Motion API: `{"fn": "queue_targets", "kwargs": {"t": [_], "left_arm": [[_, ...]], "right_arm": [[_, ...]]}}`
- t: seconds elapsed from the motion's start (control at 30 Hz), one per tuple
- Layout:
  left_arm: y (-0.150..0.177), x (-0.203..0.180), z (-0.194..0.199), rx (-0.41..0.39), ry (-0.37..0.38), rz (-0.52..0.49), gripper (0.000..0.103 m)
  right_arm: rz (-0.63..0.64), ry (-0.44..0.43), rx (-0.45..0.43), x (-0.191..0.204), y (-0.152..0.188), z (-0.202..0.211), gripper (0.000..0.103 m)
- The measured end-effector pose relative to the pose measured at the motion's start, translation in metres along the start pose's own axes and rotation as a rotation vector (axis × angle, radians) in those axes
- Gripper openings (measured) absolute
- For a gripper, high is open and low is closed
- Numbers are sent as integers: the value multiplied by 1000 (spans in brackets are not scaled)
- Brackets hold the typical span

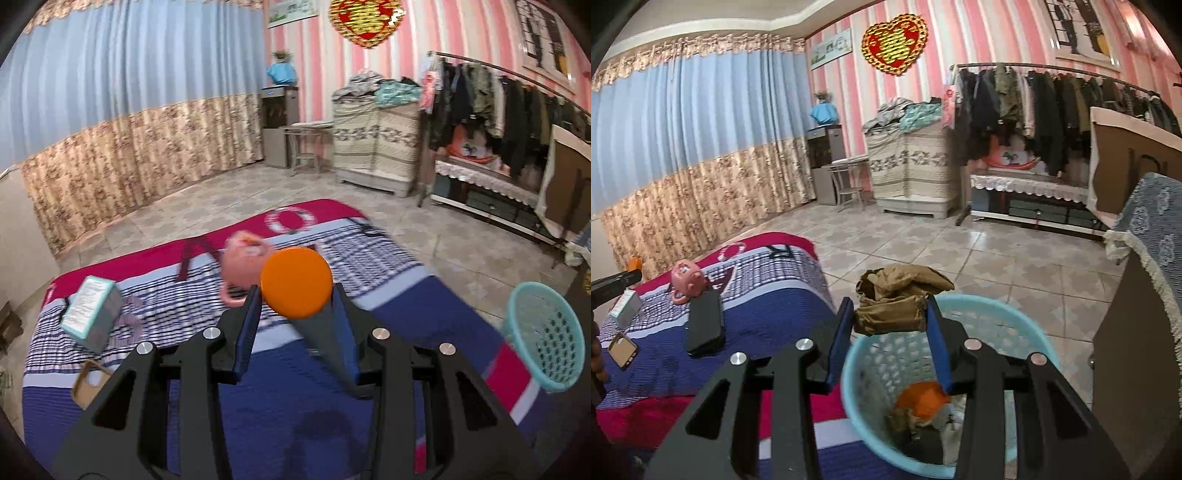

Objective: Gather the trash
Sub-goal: 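Carry the orange ball and olive cloth in both tools over the basket, then open the left tool to drop the ball while the right tool drops the olive cloth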

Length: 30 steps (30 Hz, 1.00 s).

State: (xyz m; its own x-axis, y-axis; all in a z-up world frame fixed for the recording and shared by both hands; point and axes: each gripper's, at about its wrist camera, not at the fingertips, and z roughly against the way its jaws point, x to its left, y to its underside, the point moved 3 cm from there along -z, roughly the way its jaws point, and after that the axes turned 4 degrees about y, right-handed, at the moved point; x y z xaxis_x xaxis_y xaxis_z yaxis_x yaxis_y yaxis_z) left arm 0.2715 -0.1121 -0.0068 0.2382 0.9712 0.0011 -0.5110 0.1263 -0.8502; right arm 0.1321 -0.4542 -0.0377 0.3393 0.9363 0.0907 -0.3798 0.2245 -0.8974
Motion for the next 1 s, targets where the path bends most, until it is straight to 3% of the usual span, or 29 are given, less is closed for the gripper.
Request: {"fn": "queue_targets", "kwargs": {"t": [0.2, 0.5, 1.0], "left_arm": [[3, -62, -4, 0, 81, -43, 38], [2, -140, -9, -22, 190, -119, 38], [16, -228, -34, -4, 316, -183, 38]], "right_arm": [[-35, 38, -4, -29, 4, -1, 39], [-35, 81, -17, -41, 9, -8, 39], [-89, 97, -14, -79, 10, -21, 39]]}}
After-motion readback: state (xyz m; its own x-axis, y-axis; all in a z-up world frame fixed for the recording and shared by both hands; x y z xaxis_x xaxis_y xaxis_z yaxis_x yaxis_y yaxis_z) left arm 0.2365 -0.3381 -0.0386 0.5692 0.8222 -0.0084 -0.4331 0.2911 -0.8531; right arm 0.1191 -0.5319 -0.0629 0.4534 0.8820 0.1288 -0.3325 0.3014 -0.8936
